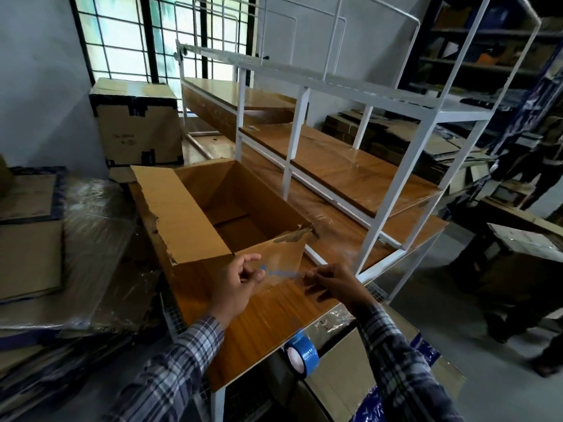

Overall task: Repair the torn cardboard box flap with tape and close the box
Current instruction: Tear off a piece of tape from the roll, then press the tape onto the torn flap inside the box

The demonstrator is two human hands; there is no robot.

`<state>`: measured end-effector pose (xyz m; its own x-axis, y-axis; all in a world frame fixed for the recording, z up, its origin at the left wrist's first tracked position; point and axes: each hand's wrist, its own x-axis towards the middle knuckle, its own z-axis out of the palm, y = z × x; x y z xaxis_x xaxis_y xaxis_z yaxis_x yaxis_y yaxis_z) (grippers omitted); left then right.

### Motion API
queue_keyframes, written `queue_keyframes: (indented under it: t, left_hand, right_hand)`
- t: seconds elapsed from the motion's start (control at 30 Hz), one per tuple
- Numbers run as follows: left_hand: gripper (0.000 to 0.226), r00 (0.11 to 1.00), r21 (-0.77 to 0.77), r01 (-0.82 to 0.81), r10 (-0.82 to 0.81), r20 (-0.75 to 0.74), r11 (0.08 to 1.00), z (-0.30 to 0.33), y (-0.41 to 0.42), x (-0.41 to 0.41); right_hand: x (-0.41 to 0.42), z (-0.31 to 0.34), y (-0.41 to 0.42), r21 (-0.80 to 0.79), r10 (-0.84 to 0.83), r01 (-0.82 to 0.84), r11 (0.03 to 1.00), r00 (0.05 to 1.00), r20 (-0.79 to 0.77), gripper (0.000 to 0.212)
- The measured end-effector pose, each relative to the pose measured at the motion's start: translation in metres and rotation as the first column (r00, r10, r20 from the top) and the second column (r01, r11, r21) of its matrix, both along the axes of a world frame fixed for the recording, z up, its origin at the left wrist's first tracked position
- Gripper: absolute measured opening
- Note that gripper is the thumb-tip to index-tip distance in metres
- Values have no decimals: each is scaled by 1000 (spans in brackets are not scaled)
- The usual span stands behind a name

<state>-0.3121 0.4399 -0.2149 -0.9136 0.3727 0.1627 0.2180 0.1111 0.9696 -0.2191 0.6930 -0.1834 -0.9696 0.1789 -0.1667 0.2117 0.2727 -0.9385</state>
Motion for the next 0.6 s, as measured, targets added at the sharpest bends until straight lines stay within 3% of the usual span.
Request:
queue_keyframes:
  t: [0.2, 0.43, 0.6]
  left_hand:
    - [25, 969, -212, -189, 146, -200, 959, 8, 20, -4]
    - [19, 962, -206, -263, 239, -135, 943, 2, 39, -14]
    - [10, 976, -235, -216, 210, -49, 948, 7, 50, -43]
  right_hand:
    - [-27, -6, 22, 132, 48, -46, 990, 999, -13, 20]
    - [-51, -6, 33, 260, 51, -47, 964, 999, -8, 15]
    - [-64, 9, 42, 221, -6, 11, 975, 1000, -21, 16]
